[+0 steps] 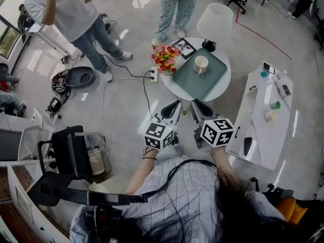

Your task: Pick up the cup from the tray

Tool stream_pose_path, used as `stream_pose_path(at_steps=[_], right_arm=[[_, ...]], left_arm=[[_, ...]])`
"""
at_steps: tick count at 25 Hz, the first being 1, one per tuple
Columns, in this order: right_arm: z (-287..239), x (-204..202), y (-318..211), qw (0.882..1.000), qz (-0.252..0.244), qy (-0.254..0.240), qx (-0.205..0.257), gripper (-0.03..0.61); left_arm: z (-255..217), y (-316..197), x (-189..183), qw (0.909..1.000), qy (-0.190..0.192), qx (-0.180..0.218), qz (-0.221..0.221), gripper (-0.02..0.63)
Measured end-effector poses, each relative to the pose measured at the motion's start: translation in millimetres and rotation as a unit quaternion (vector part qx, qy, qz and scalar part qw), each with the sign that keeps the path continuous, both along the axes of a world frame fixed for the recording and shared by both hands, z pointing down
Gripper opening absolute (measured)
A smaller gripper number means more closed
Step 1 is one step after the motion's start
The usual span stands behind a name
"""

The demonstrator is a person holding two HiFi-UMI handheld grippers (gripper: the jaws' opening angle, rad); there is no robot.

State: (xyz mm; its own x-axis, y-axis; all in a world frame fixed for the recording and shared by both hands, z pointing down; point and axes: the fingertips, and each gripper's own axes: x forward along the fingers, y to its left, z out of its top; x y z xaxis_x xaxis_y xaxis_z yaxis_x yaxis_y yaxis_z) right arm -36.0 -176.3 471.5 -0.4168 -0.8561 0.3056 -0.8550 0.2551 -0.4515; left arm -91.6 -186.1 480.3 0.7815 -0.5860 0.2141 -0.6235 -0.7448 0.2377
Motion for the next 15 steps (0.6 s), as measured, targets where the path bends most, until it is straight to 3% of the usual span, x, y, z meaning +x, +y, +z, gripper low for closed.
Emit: stream_pose_path(at_steps=[15], right_arm=[[18, 30, -26, 0.997, 0.067, 0.002, -0.033, 0.072]], left_arm=[[21, -31, 21, 0.9983, 0.013, -0.038, 0.044, 0.015]])
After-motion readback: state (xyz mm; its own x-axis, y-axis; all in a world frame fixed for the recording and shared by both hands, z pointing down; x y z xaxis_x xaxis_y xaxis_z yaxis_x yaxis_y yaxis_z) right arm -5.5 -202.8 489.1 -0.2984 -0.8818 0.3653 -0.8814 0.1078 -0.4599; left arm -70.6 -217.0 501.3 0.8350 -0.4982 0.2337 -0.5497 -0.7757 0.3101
